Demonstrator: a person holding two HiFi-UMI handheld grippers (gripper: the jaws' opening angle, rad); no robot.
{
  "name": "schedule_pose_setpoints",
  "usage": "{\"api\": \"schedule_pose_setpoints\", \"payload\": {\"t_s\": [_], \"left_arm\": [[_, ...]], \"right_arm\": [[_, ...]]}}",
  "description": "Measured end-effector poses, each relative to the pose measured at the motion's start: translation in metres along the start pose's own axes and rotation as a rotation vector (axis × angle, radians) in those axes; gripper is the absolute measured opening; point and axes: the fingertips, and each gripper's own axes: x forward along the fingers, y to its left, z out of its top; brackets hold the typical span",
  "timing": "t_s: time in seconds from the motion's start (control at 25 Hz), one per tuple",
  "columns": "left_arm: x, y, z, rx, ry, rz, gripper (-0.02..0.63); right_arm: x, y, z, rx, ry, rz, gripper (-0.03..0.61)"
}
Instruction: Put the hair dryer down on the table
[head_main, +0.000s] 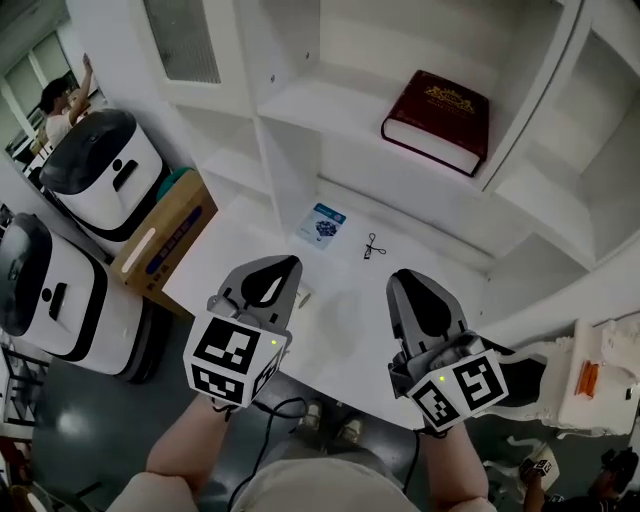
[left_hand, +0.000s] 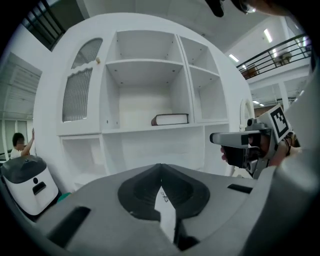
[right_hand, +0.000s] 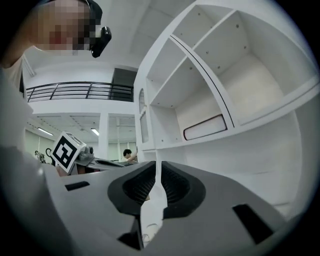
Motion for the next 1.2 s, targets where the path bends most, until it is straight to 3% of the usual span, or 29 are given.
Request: {"api": "schedule_pose_setpoints", "payload": {"t_s": [0.32,0.52,0.76,0.92,1.2], "left_arm": [[-0.032,-0.029,0.067,-0.01,-0.19,-0.013,0.014],[-0.04,-0.052,0.08,0.024,-0.225,-0.051,0.014],[-0.047,-0.09,0.066,0.039,-0.181,-0.122,0.014],[-0.045,-0.105,0.044,0.039,-0.138,-0.138,0.014],[-0.052,-0.12,0.024,0.02,-0.158,-0.164,0.014]], "right_arm": [[-0.039,0.014,0.068,-0.041,-0.125,-0.011,0.028],[-0.062,0.023,0.096,-0.078,-0.177,-0.015,0.026],[-0.084,0.029,0.081,-0.16,-0.096,-0.016,0.026],[-0.101,0.024,0.062,-0.129,-0.051,-0.042,0.026],[-0.12,0.026,0.034,-0.089,0.0,-0.072,0.026]]}}
